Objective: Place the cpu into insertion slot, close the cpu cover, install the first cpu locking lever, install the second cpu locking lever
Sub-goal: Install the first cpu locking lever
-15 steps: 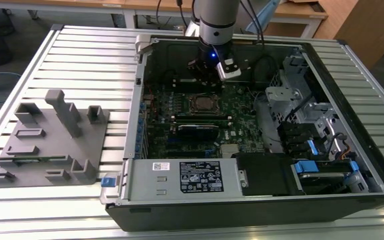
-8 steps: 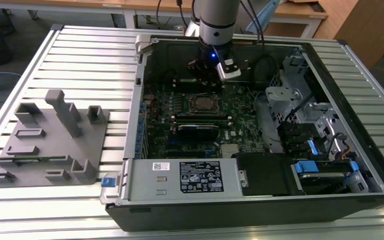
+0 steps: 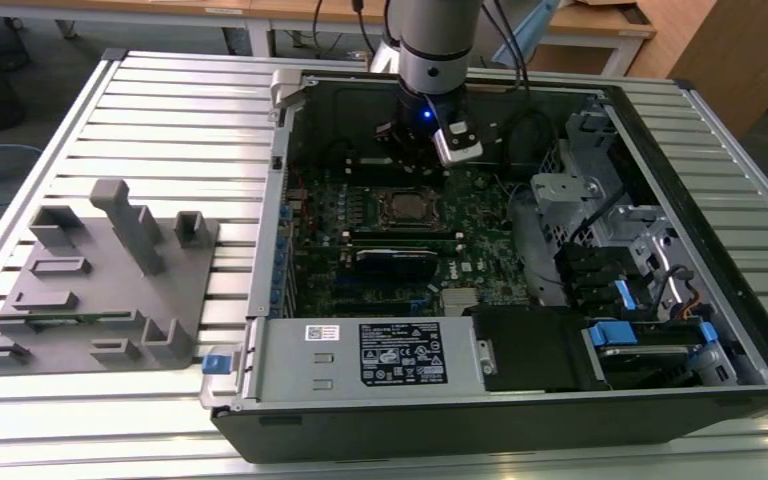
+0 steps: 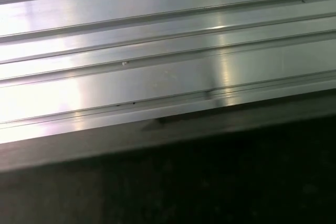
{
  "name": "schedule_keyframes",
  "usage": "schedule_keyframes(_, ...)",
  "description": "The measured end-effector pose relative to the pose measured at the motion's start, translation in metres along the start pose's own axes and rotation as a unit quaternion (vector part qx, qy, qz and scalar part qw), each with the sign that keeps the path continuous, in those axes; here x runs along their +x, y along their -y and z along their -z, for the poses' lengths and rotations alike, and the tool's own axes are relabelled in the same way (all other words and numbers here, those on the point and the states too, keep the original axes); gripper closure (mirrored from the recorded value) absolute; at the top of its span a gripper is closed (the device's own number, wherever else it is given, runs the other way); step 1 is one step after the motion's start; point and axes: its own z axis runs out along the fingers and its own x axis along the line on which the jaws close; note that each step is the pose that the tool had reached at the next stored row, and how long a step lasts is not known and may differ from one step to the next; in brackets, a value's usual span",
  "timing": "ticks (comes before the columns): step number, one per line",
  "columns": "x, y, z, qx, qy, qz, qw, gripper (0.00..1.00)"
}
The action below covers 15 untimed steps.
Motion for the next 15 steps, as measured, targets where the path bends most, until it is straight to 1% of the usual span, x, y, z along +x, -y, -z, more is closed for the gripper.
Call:
schedule_keyframes(5,0.0,0.0007,-0.0011,-0.0001,0.0016,0.0,1.0,0.9)
schedule_keyframes(9,-0.0002,0.0013,-0.0016,-0.0004,0.0021,0.0,1.0,0.9)
schedule_keyframes(14,-0.0002,0.0022,-0.0027,-0.0005,0.0039,0.0,1.0,0.9)
schedule_keyframes(15,-0.0003,0.0019,-0.0036,-0.0016,0.0048,0.0,1.0,0.9)
